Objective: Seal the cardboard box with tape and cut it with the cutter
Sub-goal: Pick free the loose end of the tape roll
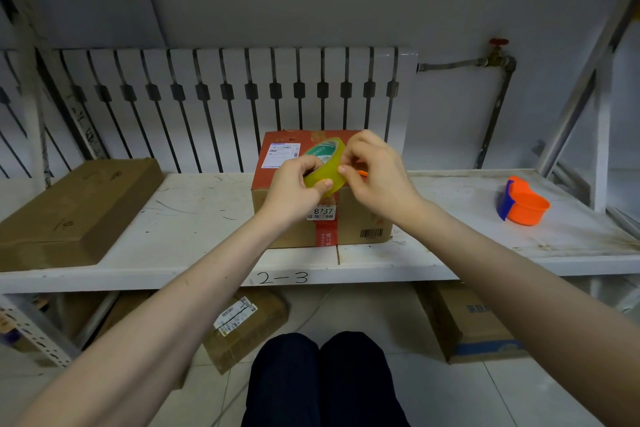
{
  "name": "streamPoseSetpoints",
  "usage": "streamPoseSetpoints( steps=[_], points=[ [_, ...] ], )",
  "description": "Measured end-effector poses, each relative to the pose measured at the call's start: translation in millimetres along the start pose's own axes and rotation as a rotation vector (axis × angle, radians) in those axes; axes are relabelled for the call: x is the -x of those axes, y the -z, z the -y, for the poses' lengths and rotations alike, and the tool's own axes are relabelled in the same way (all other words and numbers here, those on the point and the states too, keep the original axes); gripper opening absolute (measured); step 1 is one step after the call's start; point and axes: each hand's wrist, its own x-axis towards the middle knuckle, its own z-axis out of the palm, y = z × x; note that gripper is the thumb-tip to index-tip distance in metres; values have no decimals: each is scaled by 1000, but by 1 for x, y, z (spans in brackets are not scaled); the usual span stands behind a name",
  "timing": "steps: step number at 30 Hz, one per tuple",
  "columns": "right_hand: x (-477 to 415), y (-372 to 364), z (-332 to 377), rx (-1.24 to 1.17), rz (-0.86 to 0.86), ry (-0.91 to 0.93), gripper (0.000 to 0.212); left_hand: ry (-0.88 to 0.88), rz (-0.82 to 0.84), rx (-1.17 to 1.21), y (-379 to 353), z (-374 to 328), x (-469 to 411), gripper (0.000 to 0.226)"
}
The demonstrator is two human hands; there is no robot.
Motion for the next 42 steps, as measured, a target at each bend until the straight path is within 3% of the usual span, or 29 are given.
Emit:
streamPoseSetpoints(
  steps=[7,18,25,34,39,42],
  points=[
    [-6,11,-4,-167,-37,-171,21,-12,27,-42,-1,-1,0,6],
    [-8,21,-5,86,-37,58,13,-7,119,-104,4,-9,0,11],
    [-1,20,-4,284,-4,136,22,-15,143,-80,3,-7,2,10],
    [1,17,-8,335,128,205,35,120,133,178,4,-4,0,6],
    [7,14,-9,308,118,198,29,150,138,150,0,-3,-3,9],
    [8,10,-9,225,110,110,13,141,136,98,-1,-5,-6,8]
  ],
)
